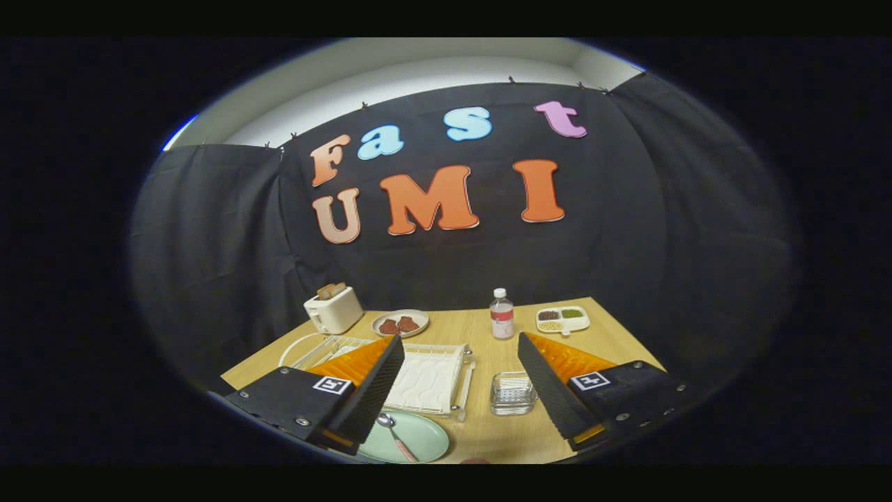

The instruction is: Take the plate from the dish rack, then take the spoon from the basket and place it into the plate.

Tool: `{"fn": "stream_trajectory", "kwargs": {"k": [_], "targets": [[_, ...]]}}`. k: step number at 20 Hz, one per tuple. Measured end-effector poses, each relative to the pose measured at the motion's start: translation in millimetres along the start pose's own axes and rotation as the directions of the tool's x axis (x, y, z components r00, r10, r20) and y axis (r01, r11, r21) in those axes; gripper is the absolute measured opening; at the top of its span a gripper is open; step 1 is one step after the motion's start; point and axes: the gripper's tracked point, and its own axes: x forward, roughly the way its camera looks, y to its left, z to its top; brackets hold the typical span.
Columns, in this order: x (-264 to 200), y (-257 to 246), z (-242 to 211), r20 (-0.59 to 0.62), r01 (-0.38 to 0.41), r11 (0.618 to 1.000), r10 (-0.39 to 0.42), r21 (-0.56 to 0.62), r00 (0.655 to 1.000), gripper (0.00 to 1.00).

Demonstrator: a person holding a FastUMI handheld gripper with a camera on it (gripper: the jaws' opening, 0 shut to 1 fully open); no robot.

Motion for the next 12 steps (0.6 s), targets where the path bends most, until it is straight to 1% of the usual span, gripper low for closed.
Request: {"fn": "stream_trajectory", "kwargs": {"k": [3, 5, 9, 12], "targets": [[-3.6, -1.8, 36.8, 0.079, 0.017, 1.0, -0.016, -0.007, 0.997, 0.98], [-6.2, 0.5, 54.2, 0.125, 0.004, 1.0, -0.002, -0.012, 0.992, 0.98], [-7.1, -7.8, 72.2, 0.183, 0.035, 0.999, -0.028, -0.038, 0.983, 0.99], [-9.8, -6.6, 84.8, 0.233, 0.042, 0.998, -0.028, -0.055, 0.972, 0.99]]}}
